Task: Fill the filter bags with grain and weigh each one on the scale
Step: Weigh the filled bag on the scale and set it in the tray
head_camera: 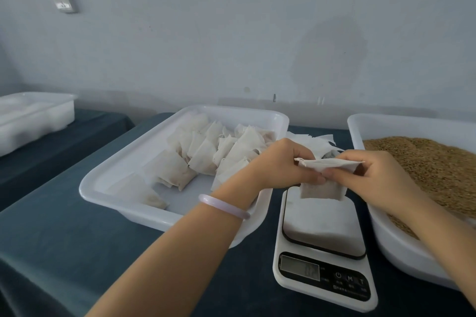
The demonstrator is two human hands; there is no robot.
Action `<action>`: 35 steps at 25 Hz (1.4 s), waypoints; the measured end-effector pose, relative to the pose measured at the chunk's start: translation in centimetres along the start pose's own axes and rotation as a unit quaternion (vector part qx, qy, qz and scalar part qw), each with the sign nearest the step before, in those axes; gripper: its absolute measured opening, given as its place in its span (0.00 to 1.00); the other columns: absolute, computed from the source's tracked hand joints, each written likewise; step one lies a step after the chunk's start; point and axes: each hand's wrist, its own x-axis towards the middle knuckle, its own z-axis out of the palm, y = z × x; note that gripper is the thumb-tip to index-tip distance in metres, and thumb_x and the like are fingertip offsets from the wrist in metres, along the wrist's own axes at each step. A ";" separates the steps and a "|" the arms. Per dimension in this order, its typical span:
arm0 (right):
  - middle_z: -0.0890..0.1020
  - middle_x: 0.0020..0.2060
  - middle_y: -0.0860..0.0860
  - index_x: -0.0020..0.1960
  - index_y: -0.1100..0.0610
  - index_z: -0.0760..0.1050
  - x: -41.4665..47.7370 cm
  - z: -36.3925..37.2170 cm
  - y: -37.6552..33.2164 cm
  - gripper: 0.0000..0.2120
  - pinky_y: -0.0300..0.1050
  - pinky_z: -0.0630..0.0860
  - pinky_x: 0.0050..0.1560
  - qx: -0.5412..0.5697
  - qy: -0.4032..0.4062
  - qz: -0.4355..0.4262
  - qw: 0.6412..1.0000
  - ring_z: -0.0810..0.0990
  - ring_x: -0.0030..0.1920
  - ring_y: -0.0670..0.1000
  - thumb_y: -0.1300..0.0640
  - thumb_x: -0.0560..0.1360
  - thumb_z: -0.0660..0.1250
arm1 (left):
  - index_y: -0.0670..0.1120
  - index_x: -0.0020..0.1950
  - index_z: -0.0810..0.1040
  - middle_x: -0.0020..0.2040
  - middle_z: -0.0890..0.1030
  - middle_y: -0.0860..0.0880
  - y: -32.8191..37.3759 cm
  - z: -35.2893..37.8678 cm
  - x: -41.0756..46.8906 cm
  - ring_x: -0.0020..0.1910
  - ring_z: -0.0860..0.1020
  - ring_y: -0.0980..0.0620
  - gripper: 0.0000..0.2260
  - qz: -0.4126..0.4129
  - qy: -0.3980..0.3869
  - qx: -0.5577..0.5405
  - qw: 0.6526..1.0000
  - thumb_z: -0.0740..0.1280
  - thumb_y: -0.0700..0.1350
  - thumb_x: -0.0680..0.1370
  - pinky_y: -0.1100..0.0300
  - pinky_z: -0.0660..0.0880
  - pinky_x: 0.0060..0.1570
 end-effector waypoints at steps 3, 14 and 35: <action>0.74 0.23 0.47 0.35 0.51 0.80 0.0 0.2 -0.3 0.11 0.32 0.60 0.25 -0.005 -0.009 0.004 1.000 0.66 0.24 0.42 0.43 0.66 0.69 | 0.36 0.36 0.79 0.32 0.72 0.46 -0.1 0.0 0.0 0.32 0.69 0.55 0.08 -0.005 -0.004 0.004 1.000 0.74 0.39 0.70 0.64 0.65 0.33; 0.80 0.34 0.48 0.42 0.55 0.79 5.0 4.7 -3.1 0.05 0.32 0.66 0.31 0.001 0.062 0.010 0.998 0.75 0.35 0.46 0.54 0.73 0.70 | 0.36 0.39 0.75 0.33 0.72 0.45 -0.6 -4.7 -1.8 0.33 0.72 0.52 0.08 -0.052 0.094 -0.101 0.989 0.68 0.40 0.65 0.62 0.71 0.33; 0.77 0.58 0.57 0.62 0.59 0.73 8.7 16.4 -8.9 0.13 0.44 0.68 0.49 -0.240 -0.295 -0.013 0.925 0.76 0.58 0.58 0.58 0.78 0.59 | 0.39 0.35 0.73 0.24 0.77 0.43 -10.8 -10.8 -4.6 0.26 0.77 0.49 0.07 -0.468 0.196 0.034 0.861 0.63 0.31 0.73 0.61 0.78 0.32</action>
